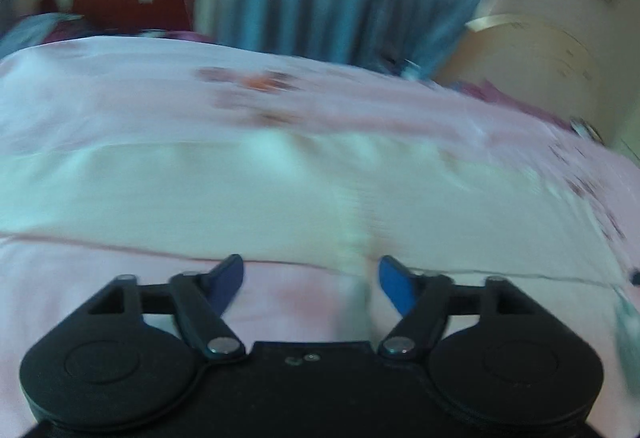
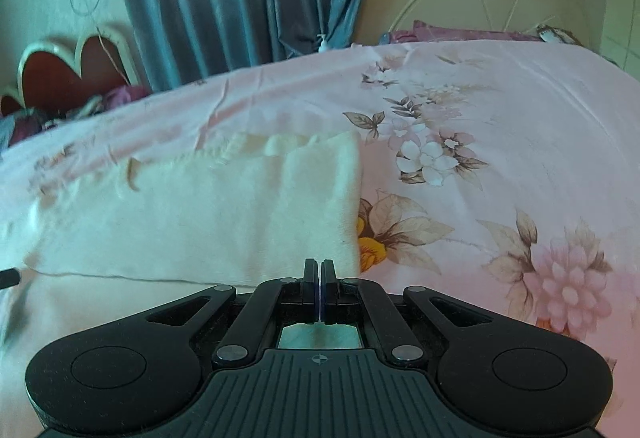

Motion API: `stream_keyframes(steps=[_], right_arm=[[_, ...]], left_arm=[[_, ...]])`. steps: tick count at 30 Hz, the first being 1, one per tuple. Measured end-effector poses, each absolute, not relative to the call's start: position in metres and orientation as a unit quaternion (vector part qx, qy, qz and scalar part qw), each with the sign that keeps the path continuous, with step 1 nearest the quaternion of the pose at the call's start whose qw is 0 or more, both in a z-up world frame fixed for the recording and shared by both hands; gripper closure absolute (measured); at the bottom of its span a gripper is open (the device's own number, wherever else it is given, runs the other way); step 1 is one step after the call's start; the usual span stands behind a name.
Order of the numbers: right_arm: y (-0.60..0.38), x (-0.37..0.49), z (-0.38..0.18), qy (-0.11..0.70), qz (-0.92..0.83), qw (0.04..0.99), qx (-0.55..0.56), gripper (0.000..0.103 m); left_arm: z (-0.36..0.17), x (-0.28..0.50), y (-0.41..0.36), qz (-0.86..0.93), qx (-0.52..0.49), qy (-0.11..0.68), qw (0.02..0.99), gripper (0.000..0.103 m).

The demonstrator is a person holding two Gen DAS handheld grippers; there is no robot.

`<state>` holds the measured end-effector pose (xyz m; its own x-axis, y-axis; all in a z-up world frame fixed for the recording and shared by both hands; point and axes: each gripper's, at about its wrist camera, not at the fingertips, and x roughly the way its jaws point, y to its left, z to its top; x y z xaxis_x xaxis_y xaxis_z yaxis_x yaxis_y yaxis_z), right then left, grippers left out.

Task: Fold small clothes
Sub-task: 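Fold the held sleeve across the sweater body with the left gripper, release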

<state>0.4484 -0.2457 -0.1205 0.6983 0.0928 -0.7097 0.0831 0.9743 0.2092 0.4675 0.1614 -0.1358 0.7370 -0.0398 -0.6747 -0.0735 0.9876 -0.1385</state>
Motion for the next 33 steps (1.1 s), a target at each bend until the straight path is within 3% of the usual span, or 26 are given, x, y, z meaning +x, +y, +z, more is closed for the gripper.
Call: stream_keyframes(steps=[1, 2, 3, 5, 9, 16, 18, 20, 24, 27, 33], right_arm=[[-0.244, 0.447, -0.119, 0.389, 0.002, 0.913, 0.122, 0.102], [-0.244, 0.445, -0.12, 0.388, 0.0, 0.912, 0.133, 0.088], [-0.244, 0.444, -0.12, 0.385, -0.004, 0.912, 0.139, 0.066], [-0.243, 0.444, -0.119, 0.378, -0.017, 0.915, 0.14, 0.055], [-0.238, 0.444, -0.116, 0.374, -0.018, 0.914, 0.158, 0.055], [-0.215, 0.446, -0.109, 0.379, -0.021, 0.91, 0.165, 0.055], [-0.208, 0.447, -0.107, 0.38, -0.02, 0.911, 0.158, 0.055], [-0.203, 0.447, -0.104, 0.38, -0.019, 0.912, 0.155, 0.055], [-0.199, 0.45, -0.097, 0.374, -0.024, 0.914, 0.153, 0.055], [-0.2, 0.453, -0.097, 0.38, -0.03, 0.913, 0.149, 0.055], [-0.212, 0.444, -0.091, 0.372, -0.033, 0.915, 0.153, 0.055]], left_arm=[[-0.134, 0.463, 0.179, 0.025, -0.09, 0.361, 0.928, 0.03], [-0.134, 0.458, 0.197, 0.043, -0.104, 0.36, 0.926, 0.036], [-0.135, 0.454, 0.219, 0.064, -0.122, 0.359, 0.923, 0.039], [-0.138, 0.446, 0.261, 0.099, -0.172, 0.361, 0.911, 0.049], [-0.147, 0.432, 0.343, 0.154, -0.286, 0.328, 0.887, 0.061], [-0.162, 0.434, 0.421, 0.193, -0.423, 0.247, 0.85, 0.066], [-0.166, 0.438, 0.436, 0.199, -0.44, 0.235, 0.843, 0.074], [-0.166, 0.442, 0.448, 0.208, -0.438, 0.245, 0.839, 0.1], [-0.139, 0.437, 0.45, 0.232, -0.374, 0.214, 0.872, 0.1], [-0.153, 0.448, 0.462, 0.258, -0.382, 0.262, 0.848, 0.1], [-0.128, 0.461, 0.429, 0.222, -0.316, 0.252, 0.887, 0.1]])
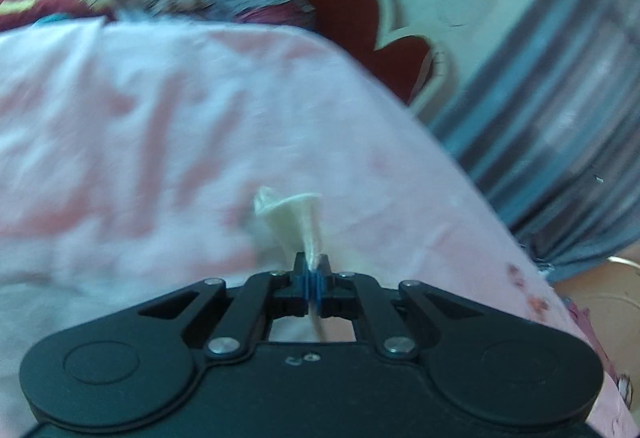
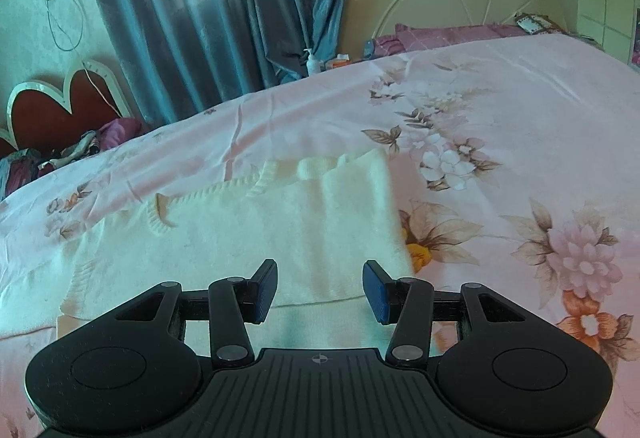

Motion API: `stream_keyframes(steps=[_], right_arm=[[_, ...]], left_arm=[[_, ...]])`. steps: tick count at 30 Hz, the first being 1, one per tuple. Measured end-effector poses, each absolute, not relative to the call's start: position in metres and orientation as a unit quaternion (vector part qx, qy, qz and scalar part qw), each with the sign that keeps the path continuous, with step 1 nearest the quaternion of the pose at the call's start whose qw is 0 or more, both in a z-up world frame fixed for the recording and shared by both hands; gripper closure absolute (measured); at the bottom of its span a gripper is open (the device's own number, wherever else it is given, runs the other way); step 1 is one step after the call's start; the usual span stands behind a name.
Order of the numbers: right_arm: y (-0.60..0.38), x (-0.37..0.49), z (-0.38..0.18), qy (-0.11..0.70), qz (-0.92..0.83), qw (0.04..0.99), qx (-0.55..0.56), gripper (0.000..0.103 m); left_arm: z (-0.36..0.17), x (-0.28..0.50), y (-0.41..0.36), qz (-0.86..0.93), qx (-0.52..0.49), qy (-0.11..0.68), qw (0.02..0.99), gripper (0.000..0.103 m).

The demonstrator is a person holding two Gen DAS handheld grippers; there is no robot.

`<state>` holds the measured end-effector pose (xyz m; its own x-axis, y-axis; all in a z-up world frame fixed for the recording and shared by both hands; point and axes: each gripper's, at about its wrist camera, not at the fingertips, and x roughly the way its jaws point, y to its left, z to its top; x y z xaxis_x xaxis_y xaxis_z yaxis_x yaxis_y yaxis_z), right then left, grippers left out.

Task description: Fold small clothes

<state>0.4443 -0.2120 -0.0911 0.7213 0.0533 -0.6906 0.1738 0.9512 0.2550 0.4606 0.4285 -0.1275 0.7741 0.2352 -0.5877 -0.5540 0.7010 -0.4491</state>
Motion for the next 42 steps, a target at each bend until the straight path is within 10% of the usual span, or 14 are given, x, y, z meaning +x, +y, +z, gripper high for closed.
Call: stream_keyframes(steps=[11, 22, 26, 29, 42], right_arm=[[-0.239, 0.435, -0.095, 0.361, -0.037, 0.913, 0.187, 0.055], [-0.272, 0.422, -0.086, 0.345, -0.032, 0.909, 0.231, 0.055], [-0.282, 0.418, -0.085, 0.346, -0.027, 0.904, 0.248, 0.055], [-0.285, 0.42, -0.086, 0.347, -0.012, 0.899, 0.265, 0.055], [-0.211, 0.494, -0.131, 0.407, 0.101, 0.85, 0.318, 0.055]], left_arm=[[-0.07, 0.522, 0.205, -0.01, -0.191, 0.271, 0.943, 0.1], [-0.12, 0.56, -0.002, -0.161, -0.053, 0.367, 0.914, 0.098], [-0.138, 0.548, -0.04, -0.224, -0.049, 0.401, 0.887, 0.053], [-0.128, 0.52, -0.039, -0.206, -0.019, 0.367, 0.907, 0.038], [-0.124, 0.463, 0.134, -0.02, -0.077, 0.391, 0.917, 0.047]])
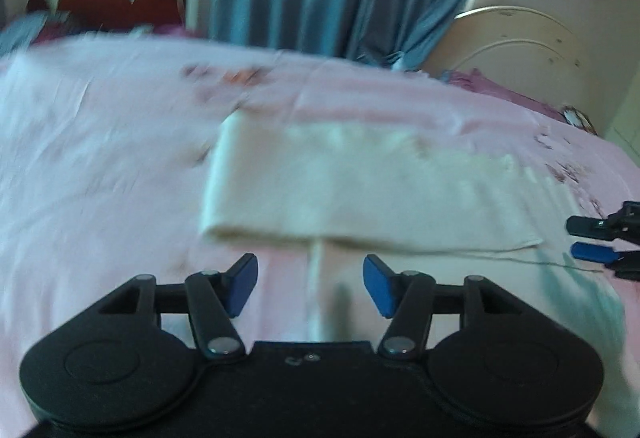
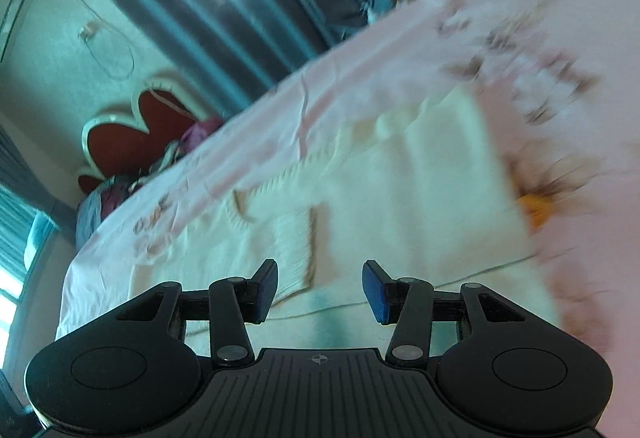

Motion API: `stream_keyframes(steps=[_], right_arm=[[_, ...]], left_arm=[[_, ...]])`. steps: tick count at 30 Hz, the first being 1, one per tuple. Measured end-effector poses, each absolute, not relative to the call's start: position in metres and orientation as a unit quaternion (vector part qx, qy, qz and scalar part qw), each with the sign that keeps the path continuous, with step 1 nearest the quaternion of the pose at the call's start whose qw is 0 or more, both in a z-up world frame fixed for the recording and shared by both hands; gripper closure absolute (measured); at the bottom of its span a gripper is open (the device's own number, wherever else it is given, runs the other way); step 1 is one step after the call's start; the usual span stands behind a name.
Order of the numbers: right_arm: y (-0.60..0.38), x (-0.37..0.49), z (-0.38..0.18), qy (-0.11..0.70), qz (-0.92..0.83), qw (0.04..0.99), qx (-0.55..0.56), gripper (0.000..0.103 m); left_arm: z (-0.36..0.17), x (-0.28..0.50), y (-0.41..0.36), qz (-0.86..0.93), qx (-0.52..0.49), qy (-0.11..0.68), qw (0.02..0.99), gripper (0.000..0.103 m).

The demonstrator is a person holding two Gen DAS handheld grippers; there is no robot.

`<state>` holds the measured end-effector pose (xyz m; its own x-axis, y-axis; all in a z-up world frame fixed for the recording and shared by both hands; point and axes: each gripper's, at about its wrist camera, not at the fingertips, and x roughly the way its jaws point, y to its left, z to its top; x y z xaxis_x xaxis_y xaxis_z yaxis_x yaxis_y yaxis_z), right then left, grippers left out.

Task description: Fold small clothes

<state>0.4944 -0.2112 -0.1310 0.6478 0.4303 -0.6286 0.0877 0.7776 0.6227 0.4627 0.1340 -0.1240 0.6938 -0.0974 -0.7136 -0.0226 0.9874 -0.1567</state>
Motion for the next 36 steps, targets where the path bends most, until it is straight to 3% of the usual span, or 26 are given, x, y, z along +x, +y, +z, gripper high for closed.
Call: stream_keyframes(steps=[9, 10, 11, 15, 20, 23, 28, 36], right_arm=[[-0.18, 0.528, -0.138, 0.424, 0.123, 0.856, 0.268, 0.057], [-0.175, 0.53, -0.137, 0.426, 0.128, 0.859, 0.254, 0.068], [-0.171, 0.533, -0.137, 0.43, 0.134, 0.859, 0.242, 0.099], [-0.171, 0.529, -0.115, 0.392, 0.135, 0.888, 0.199, 0.099], [-0.207, 0.507, -0.083, 0.34, 0.103, 0.919, 0.171, 0.1], [-0.225, 0.503, -0.092, 0.356, 0.075, 0.92, 0.15, 0.099], [-0.245, 0.491, -0.109, 0.368, 0.052, 0.914, 0.165, 0.099], [-0.247, 0.491, -0.104, 0.364, 0.061, 0.913, 0.172, 0.099]], left_arm=[[-0.145, 0.491, 0.146, -0.016, -0.095, 0.394, 0.914, 0.053], [-0.145, 0.491, 0.15, -0.018, -0.093, 0.395, 0.914, 0.054], [-0.148, 0.495, 0.149, -0.021, -0.089, 0.395, 0.914, 0.054], [-0.15, 0.495, 0.14, -0.031, -0.033, 0.396, 0.917, 0.054], [-0.146, 0.5, 0.141, -0.033, -0.036, 0.391, 0.919, 0.088], [-0.149, 0.504, 0.139, -0.039, -0.039, 0.394, 0.918, 0.099], [-0.149, 0.504, 0.135, -0.042, -0.03, 0.397, 0.916, 0.099], [-0.128, 0.492, 0.14, -0.025, -0.07, 0.356, 0.931, 0.067]])
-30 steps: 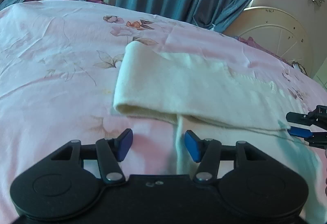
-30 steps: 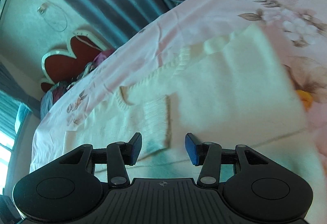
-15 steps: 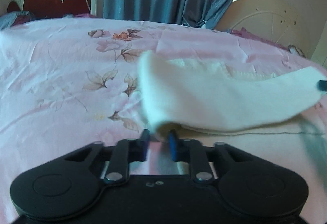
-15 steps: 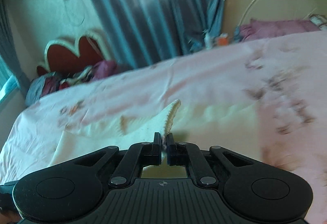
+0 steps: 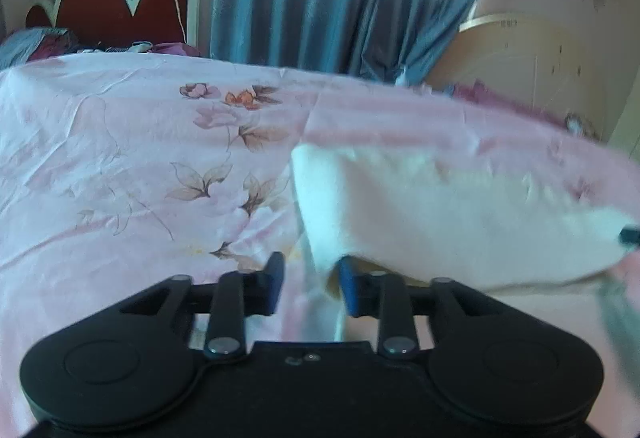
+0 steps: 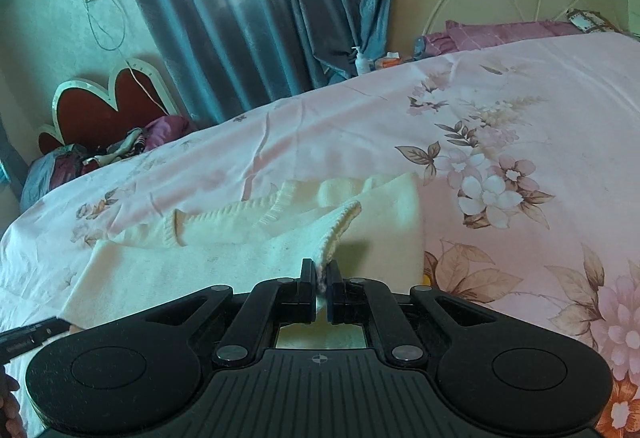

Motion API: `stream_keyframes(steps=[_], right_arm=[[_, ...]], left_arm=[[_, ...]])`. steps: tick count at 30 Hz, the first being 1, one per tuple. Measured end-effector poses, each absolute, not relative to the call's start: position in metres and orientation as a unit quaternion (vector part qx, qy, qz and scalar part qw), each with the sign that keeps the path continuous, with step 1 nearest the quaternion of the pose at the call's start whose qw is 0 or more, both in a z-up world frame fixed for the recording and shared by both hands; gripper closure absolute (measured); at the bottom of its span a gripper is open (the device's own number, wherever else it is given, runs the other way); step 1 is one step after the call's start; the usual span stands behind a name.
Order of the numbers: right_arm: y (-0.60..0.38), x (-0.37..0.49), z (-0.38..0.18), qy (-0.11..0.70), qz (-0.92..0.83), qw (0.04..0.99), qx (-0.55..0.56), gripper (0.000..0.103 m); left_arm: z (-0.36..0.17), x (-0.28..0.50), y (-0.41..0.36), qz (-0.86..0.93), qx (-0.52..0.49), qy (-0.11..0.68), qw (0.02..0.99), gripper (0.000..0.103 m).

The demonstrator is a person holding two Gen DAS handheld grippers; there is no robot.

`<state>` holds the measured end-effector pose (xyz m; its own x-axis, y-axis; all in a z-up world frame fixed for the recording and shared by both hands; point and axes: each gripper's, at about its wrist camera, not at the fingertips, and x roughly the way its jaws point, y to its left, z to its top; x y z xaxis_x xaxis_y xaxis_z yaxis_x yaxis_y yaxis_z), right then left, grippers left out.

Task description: Fold small clothes

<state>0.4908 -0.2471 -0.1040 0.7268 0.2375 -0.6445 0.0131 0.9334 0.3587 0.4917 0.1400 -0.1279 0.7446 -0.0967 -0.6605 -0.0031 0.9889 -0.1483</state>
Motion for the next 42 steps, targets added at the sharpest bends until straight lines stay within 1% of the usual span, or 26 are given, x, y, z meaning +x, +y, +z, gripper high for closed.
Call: stream_keyframes(steps=[1, 6, 7, 9, 13, 14, 16, 22, 28, 32, 36, 37, 38, 39, 40, 42], right_arm=[[-0.247, 0.491, -0.104, 0.364, 0.061, 0.913, 0.172, 0.099], [-0.25, 0.492, -0.106, 0.366, 0.061, 0.911, 0.178, 0.099], [-0.25, 0.492, -0.106, 0.368, 0.061, 0.911, 0.177, 0.099], [-0.251, 0.491, -0.107, 0.368, 0.059, 0.911, 0.176, 0.099], [-0.258, 0.481, -0.102, 0.346, 0.038, 0.922, 0.167, 0.099], [-0.259, 0.482, -0.108, 0.353, 0.031, 0.921, 0.158, 0.099], [-0.262, 0.491, -0.126, 0.396, 0.022, 0.906, 0.149, 0.099], [-0.262, 0.487, -0.131, 0.394, 0.02, 0.906, 0.151, 0.099], [-0.262, 0.488, -0.141, 0.41, 0.016, 0.899, 0.152, 0.099], [-0.257, 0.484, -0.141, 0.412, 0.015, 0.901, 0.136, 0.1], [-0.26, 0.477, -0.132, 0.4, -0.005, 0.908, 0.128, 0.099], [-0.261, 0.472, -0.125, 0.385, -0.021, 0.915, 0.12, 0.099], [-0.263, 0.468, -0.117, 0.369, -0.022, 0.921, 0.119, 0.099], [-0.263, 0.467, -0.112, 0.361, -0.013, 0.924, 0.124, 0.099], [-0.261, 0.468, -0.11, 0.361, -0.001, 0.924, 0.128, 0.099], [-0.246, 0.477, -0.114, 0.372, 0.028, 0.92, 0.116, 0.099]], left_arm=[[-0.129, 0.492, 0.14, -0.029, -0.077, 0.359, 0.93, 0.065], [-0.141, 0.497, 0.137, -0.022, -0.073, 0.382, 0.921, 0.065], [-0.146, 0.499, 0.138, -0.016, -0.072, 0.389, 0.918, 0.063], [-0.152, 0.5, 0.141, -0.018, -0.079, 0.386, 0.919, 0.063], [-0.152, 0.499, 0.137, -0.021, -0.06, 0.385, 0.921, 0.065], [-0.152, 0.498, 0.137, -0.022, -0.06, 0.385, 0.921, 0.065], [-0.153, 0.499, 0.137, -0.022, -0.061, 0.385, 0.921, 0.065], [-0.153, 0.5, 0.14, -0.027, -0.064, 0.387, 0.919, 0.066], [-0.152, 0.5, 0.139, -0.03, -0.059, 0.391, 0.918, 0.066], [-0.152, 0.5, 0.138, -0.032, -0.051, 0.392, 0.918, 0.065], [-0.147, 0.5, 0.141, -0.037, -0.048, 0.402, 0.914, 0.062], [-0.14, 0.495, 0.144, -0.028, -0.05, 0.395, 0.917, 0.062], [-0.131, 0.488, 0.145, -0.022, -0.045, 0.377, 0.925, 0.057], [-0.122, 0.482, 0.143, -0.02, -0.034, 0.354, 0.934, 0.055], [-0.116, 0.479, 0.137, -0.021, -0.025, 0.339, 0.94, 0.054], [-0.116, 0.484, 0.123, -0.049, -0.017, 0.339, 0.939, 0.054]])
